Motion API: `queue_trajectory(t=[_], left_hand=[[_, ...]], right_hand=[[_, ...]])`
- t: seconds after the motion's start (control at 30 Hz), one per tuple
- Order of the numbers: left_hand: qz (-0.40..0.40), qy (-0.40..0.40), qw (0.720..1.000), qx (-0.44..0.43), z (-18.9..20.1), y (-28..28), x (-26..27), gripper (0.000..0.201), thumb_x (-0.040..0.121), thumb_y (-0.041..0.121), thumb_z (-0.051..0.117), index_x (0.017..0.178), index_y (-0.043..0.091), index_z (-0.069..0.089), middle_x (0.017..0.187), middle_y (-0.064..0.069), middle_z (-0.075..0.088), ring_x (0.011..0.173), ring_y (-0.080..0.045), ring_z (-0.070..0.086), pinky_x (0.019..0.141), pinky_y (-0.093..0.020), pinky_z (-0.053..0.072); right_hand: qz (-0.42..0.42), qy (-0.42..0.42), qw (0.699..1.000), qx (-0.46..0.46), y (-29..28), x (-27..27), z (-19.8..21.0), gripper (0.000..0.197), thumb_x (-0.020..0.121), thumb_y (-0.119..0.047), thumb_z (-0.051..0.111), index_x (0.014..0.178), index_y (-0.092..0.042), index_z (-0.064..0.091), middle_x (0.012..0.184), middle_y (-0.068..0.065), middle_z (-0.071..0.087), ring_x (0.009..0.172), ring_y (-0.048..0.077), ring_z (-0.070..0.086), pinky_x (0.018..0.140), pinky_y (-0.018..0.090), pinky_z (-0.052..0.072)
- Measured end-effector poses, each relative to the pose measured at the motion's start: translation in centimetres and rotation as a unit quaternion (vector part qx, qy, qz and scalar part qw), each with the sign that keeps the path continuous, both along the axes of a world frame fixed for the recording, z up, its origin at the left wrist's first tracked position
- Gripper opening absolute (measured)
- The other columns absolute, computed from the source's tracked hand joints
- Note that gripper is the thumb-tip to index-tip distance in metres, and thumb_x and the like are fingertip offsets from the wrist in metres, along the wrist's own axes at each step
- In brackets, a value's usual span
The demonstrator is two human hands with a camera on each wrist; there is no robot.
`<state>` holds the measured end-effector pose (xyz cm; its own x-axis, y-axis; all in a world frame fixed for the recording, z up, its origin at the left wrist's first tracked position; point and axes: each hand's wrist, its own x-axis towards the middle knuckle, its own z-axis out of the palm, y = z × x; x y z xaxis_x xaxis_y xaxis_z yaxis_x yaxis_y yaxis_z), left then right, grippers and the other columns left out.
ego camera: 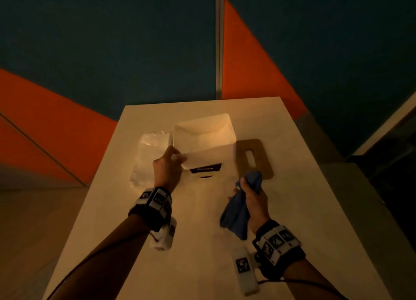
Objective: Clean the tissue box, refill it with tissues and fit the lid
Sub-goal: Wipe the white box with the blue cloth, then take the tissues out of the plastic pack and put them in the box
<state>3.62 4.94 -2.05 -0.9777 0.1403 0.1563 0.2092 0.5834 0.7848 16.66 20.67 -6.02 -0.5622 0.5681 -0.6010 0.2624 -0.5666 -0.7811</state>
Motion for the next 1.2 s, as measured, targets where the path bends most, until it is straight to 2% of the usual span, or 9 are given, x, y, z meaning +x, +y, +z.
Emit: queue_trajectory(t=[0.23, 0.33, 0.5, 0.67, 0.83, 0.93, 1.03, 1.1, 1.2], left_hand=[[0.011, -0.107, 0.994, 0.004, -3.0, 1.3, -2.9, 0.006, 0.088, 0.009, 0.058, 0.090, 0.004, 0.059, 0.074, -0.004, 0.054, 0.073, -0.025, 0.056, 0.069, -0.027, 0.048], [0.002, -0.093, 0.995, -0.032, -4.6, 1.4, -3.2, 0.007, 0.088, 0.009, 0.058, 0.091, 0.003, 0.059, 0.077, -0.006, 0.057, 0.075, -0.029, 0.057, 0.068, -0.029, 0.048], [-0.029, -0.040, 0.995, -0.088, -5.5, 1.6, -3.8, 0.005, 0.087, 0.004, 0.057, 0.090, 0.001, 0.060, 0.084, -0.013, 0.066, 0.073, -0.033, 0.061, 0.067, -0.029, 0.045], [-0.055, -0.010, 0.988, -0.141, -6.2, 0.9, -3.9, 0.009, 0.087, 0.004, 0.056, 0.094, 0.002, 0.061, 0.094, -0.017, 0.071, 0.083, -0.036, 0.066, 0.068, -0.027, 0.047], [-0.067, -0.011, 0.990, -0.124, -6.0, 0.5, -3.1, 0.032, 0.085, 0.005, 0.062, 0.115, 0.005, 0.052, 0.115, -0.021, 0.065, 0.098, -0.039, 0.065, 0.088, -0.040, 0.055], [-0.082, 0.008, 0.987, -0.138, -6.5, -0.3, -2.0, 0.059, 0.081, 0.011, 0.067, 0.132, 0.007, 0.038, 0.139, -0.022, 0.046, 0.120, -0.041, 0.052, 0.103, -0.049, 0.045], [-0.081, 0.035, 0.985, -0.149, -6.5, -1.7, -0.5, 0.066, 0.080, 0.015, 0.069, 0.136, 0.004, 0.036, 0.144, -0.022, 0.037, 0.131, -0.039, 0.042, 0.108, -0.049, 0.040], [-0.071, 0.034, 0.984, -0.158, -6.1, -2.8, 0.8, 0.064, 0.079, 0.016, 0.070, 0.135, 0.005, 0.040, 0.143, -0.020, 0.039, 0.129, -0.037, 0.044, 0.106, -0.048, 0.042], [-0.052, 0.033, 0.980, -0.188, -5.8, -4.8, 2.7, 0.059, 0.080, 0.021, 0.070, 0.132, 0.009, 0.045, 0.144, -0.017, 0.041, 0.129, -0.035, 0.045, 0.105, -0.046, 0.041]], right_hand=[[0.022, -0.009, 0.999, -0.022, 0.8, 3.8, -1.8, 0.030, 0.092, -0.021, 0.059, 0.112, 0.001, 0.063, 0.112, 0.022, 0.065, 0.100, 0.038, 0.063, 0.079, 0.047, 0.055], [0.053, -0.002, 0.999, -0.004, 0.9, 4.7, -1.7, 0.032, 0.094, -0.023, 0.056, 0.114, 0.002, 0.061, 0.096, 0.020, 0.066, 0.079, 0.034, 0.063, 0.069, 0.042, 0.054], [0.066, -0.020, 0.998, 0.012, 1.3, 5.4, -1.9, 0.032, 0.094, -0.026, 0.055, 0.114, -0.001, 0.062, 0.102, 0.021, 0.067, 0.078, 0.032, 0.065, 0.063, 0.037, 0.052], [0.085, -0.082, 0.985, 0.127, 1.8, 6.1, -1.9, 0.039, 0.094, -0.033, 0.054, 0.116, -0.001, 0.062, 0.099, 0.019, 0.066, 0.092, 0.037, 0.063, 0.085, 0.050, 0.051], [0.102, -0.130, 0.923, 0.348, 1.2, 5.8, -0.7, 0.049, 0.098, -0.024, 0.050, 0.143, -0.008, 0.040, 0.137, 0.021, 0.052, 0.125, 0.039, 0.050, 0.096, 0.040, 0.042], [0.201, -0.160, 0.879, 0.401, 0.2, 3.8, -1.9, 0.071, 0.097, -0.030, 0.050, 0.153, -0.007, 0.013, 0.161, 0.016, 0.010, 0.147, 0.035, 0.014, 0.118, 0.045, 0.020], [0.310, -0.235, 0.828, 0.404, -1.0, 2.5, -3.9, 0.082, 0.097, -0.048, 0.040, 0.153, -0.008, -0.004, 0.162, 0.010, -0.011, 0.149, 0.031, -0.007, 0.120, 0.047, 0.010], [0.370, -0.250, 0.767, 0.461, -1.4, 2.8, -5.2, 0.087, 0.090, -0.067, 0.013, 0.153, -0.009, -0.004, 0.162, 0.009, -0.007, 0.150, 0.028, -0.006, 0.121, 0.046, 0.008], [0.439, -0.256, 0.693, 0.511, -1.2, 3.7, -7.2, 0.133, 0.043, -0.077, -0.044, 0.153, -0.014, -0.004, 0.163, 0.008, -0.004, 0.150, 0.025, -0.005, 0.120, 0.046, -0.001]])
